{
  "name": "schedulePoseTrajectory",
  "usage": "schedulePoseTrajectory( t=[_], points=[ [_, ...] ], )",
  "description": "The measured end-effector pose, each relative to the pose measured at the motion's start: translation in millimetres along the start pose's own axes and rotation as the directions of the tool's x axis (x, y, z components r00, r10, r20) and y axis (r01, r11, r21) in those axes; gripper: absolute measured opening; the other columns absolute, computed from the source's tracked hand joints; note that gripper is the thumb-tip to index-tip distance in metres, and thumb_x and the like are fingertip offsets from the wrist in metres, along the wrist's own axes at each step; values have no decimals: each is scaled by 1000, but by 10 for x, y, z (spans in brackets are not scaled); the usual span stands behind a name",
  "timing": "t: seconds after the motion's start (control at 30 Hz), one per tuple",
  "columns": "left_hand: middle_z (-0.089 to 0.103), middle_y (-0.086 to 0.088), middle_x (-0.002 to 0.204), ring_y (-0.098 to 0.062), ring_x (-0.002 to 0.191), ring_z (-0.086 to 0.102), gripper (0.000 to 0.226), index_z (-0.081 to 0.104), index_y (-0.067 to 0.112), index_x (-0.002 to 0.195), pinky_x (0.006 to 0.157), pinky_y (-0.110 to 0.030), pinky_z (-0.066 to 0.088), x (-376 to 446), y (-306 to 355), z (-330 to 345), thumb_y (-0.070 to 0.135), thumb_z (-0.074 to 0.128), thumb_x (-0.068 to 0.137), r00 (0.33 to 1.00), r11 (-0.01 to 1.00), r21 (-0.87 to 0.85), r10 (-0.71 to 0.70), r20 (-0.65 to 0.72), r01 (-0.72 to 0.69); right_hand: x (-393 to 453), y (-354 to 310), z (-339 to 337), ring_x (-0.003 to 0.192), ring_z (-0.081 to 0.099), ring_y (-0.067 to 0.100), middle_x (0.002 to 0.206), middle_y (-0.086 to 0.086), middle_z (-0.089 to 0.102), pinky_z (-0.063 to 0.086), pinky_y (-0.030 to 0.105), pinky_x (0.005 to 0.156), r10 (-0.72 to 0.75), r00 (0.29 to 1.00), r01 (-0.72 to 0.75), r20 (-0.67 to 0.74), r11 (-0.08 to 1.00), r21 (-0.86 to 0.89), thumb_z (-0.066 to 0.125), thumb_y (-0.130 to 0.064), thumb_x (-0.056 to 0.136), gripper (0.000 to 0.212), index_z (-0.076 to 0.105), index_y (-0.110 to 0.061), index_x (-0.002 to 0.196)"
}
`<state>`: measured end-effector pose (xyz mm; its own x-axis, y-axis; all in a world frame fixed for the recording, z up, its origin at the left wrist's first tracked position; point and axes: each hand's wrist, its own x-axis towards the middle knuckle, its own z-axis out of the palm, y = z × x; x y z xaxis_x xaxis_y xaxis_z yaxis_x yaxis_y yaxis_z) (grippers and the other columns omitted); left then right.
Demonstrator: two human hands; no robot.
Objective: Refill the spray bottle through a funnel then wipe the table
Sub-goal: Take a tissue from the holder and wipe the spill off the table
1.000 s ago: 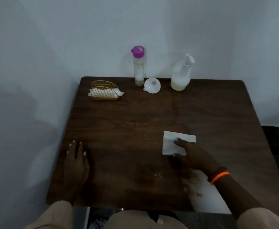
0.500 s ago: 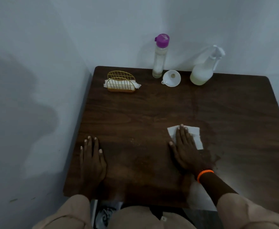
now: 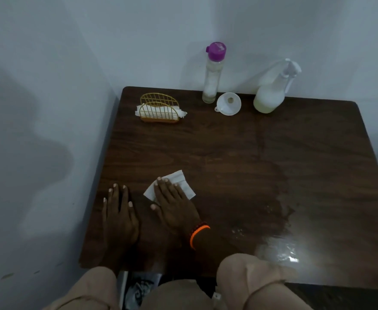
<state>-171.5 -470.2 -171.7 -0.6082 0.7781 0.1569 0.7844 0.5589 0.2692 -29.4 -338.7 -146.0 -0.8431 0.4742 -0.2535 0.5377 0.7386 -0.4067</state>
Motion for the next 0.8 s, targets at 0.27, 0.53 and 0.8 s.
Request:
schedulePoseTrajectory(
  t=[0.27, 0.53, 0.8],
  points=[
    [36, -21, 159, -36, 148, 34, 51, 42, 2, 149, 122, -51, 24, -4, 25, -22, 22, 32, 104, 1000, 1000, -6, -16, -6, 16, -679, 675, -204, 157, -1, 18, 170, 3, 1, 6, 39, 128, 211, 970, -209, -117, 977, 27, 17, -61, 102, 73, 4, -19, 161],
    [35, -22, 158, -37, 147, 34, 52, 42, 2, 149, 122, -52, 24, -12, 16, -4, 23, 31, 103, 1000, 1000, -2, -10, -12, 10, -1683, 1573, -348, 156, -5, 23, 169, 4, -7, 14, 46, 127, 497, 856, -501, -142, 865, 10, 3, -70, 95, 83, -1, -20, 161],
    [37, -22, 158, -36, 146, 37, 49, 42, 2, 149, 122, -51, 26, -14, 35, 3, 20, 33, 105, 999, 1000, 1, -11, -32, 11, -1619, 1499, -226, 156, -10, 30, 168, 7, -15, 6, 53, 127, 560, 816, -556, -144, 828, 72, 15, -70, 94, 88, -12, -18, 160]
  ],
)
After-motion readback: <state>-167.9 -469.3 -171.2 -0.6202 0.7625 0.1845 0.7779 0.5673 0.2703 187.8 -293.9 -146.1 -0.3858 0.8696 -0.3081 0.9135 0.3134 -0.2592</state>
